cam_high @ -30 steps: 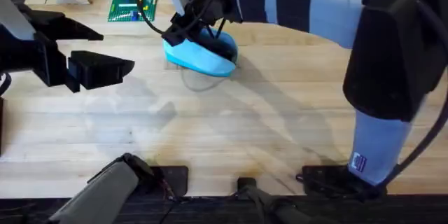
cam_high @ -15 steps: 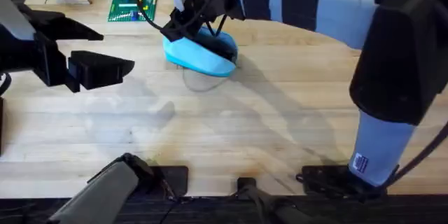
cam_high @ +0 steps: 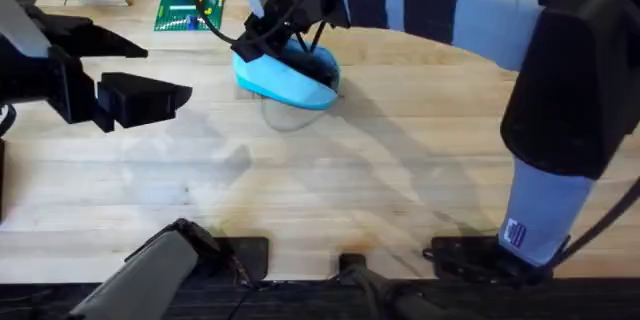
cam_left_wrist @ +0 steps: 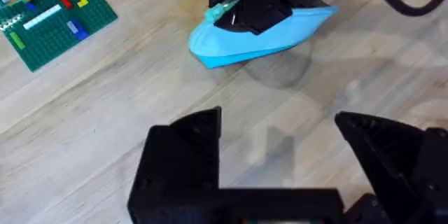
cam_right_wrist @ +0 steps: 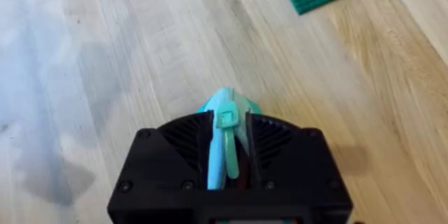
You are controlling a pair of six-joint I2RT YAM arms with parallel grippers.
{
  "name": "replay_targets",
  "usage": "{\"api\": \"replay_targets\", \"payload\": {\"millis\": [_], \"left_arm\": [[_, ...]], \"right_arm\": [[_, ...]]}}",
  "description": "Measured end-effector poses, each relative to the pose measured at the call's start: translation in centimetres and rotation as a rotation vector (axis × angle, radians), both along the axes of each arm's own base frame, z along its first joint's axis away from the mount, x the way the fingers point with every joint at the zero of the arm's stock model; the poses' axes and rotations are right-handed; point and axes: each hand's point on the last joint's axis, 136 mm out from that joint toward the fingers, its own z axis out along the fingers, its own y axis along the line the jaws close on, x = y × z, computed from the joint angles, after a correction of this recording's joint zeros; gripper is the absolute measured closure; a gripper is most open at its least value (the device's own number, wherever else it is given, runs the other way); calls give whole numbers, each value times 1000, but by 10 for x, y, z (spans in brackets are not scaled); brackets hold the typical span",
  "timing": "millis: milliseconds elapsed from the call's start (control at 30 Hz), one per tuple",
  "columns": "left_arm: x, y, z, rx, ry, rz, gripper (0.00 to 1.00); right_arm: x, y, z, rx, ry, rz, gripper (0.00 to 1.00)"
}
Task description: Unzip the bag, pick up the pens from the table one at a time and place them inside, then zip the bag closed.
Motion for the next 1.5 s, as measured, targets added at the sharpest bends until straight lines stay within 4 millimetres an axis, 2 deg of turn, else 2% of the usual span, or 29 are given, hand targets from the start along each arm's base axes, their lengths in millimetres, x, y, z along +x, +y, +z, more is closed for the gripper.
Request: {"api": "replay_targets", "payload": {"millis": [467, 633, 1500], "left_arm": [[0, 0, 0, 0, 0, 0, 8], [0, 0, 0, 0, 0, 0, 9], [0, 0, 0, 0, 0, 0, 8]], "right_arm": [[0, 0, 0, 0, 0, -1, 817], [0, 0, -1, -1, 5, -2, 962], [1, 1, 2, 7, -6, -2, 971]]}}
